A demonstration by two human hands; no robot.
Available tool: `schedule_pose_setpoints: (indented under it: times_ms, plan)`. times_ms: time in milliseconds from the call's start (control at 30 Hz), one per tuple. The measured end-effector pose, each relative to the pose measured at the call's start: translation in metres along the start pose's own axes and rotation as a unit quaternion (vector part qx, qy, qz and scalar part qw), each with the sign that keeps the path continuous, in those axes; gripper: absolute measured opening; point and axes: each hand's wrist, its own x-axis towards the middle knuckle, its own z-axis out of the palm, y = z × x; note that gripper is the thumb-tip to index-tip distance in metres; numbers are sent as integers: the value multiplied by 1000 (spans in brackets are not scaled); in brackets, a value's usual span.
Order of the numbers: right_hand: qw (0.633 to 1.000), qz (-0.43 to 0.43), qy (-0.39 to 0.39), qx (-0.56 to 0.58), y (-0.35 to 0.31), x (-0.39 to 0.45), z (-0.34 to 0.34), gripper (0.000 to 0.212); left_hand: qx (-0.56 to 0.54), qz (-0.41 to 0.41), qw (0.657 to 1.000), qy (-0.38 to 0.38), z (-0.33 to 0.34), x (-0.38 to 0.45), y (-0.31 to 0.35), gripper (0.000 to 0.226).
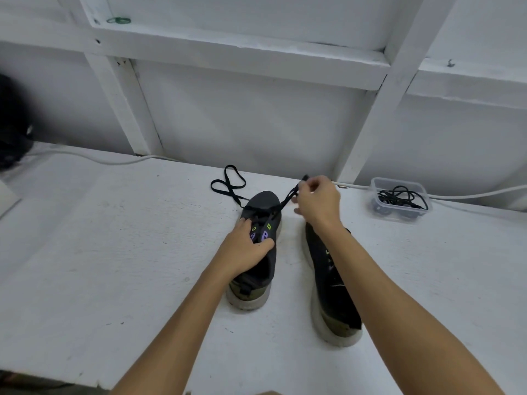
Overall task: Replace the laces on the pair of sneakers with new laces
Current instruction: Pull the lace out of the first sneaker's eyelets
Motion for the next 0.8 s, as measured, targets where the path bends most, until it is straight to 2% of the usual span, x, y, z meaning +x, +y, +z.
schedule_pose_setpoints:
  times_ms: [67, 100, 200, 267, 367, 433, 567, 667, 733, 800]
  plan:
    - [999, 25, 38, 17, -4, 3, -7, 11, -2, -1, 1000, -1, 0, 0, -1, 32]
    - [999, 51, 10, -8, -3, 2, -9, 15, -3, -1, 1000, 1, 1, 0, -2, 31]
    - [967, 132, -178, -126, 2, -11, -8, 35, -6, -1, 1000, 1, 0, 1, -1, 29]
    - [952, 133, -245, -129, 7, -17, -2, 39, 0, 2, 1000, 1, -1, 0, 0, 28]
    - [963, 94, -216, -130, 10, -18, 9, 16, -4, 2, 1000, 4, 0, 0, 1, 24]
    - [973, 73, -189, -112, 9, -14, 12, 6, -3, 1, 1000, 1, 0, 1, 0, 29]
    - [982, 122, -145, 11, 5, -8, 7, 11, 11, -14, 1000, 3, 3, 4, -3, 50]
    - [977, 141, -162, -1, 6, -13, 4, 10, 26, -30, 999, -9, 2, 2, -1, 73]
    - [974, 143, -175, -22, 8, -16, 3, 9, 20, -24, 999, -8, -3, 5, -1, 60]
    - [972, 149, -176, -34, 11, -16, 0, 12, 14, -20, 999, 38, -11, 9, 1, 39]
